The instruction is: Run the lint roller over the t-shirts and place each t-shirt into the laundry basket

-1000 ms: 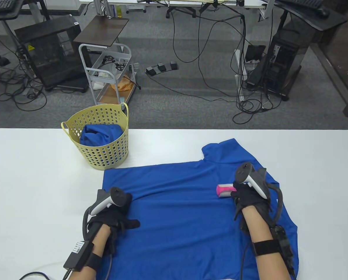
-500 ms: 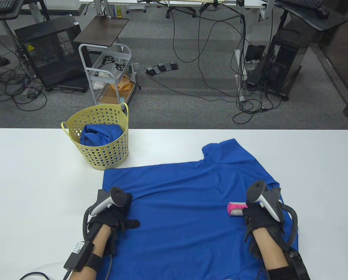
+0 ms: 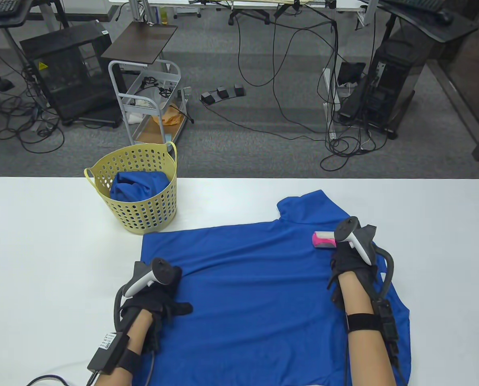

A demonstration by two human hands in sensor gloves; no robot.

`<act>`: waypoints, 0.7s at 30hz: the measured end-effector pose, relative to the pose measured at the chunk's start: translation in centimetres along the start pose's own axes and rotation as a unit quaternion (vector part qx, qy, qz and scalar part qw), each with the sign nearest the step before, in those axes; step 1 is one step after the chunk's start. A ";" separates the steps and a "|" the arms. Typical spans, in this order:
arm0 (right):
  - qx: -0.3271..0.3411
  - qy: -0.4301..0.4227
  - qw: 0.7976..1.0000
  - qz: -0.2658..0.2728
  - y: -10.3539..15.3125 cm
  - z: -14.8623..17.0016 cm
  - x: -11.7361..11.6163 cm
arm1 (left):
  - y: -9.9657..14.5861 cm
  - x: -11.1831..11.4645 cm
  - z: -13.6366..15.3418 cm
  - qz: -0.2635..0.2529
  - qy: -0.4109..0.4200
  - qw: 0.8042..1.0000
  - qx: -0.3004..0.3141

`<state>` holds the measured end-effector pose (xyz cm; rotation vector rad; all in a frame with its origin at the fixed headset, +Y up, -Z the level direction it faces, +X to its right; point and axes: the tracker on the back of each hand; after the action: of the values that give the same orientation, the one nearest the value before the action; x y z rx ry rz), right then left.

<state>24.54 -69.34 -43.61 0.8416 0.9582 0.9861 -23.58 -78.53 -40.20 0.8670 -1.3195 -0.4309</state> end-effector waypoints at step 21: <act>-0.018 0.033 0.998 -0.057 6.0 2.9 1.5 | -0.1 0.1 0.0 -0.001 0.000 1.000 0.004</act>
<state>25.85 -66.37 -37.58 0.7188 1.0310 0.9352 -23.56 -78.63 -40.22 0.8736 -1.3214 -0.4273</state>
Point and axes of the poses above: the tracker on the back of each hand, its own z axis roughly to the little-finger side, its own y axis roughly from the fingertips to the wrist, x = y × z, and after that the axes turned 7 degrees about x, right-handed
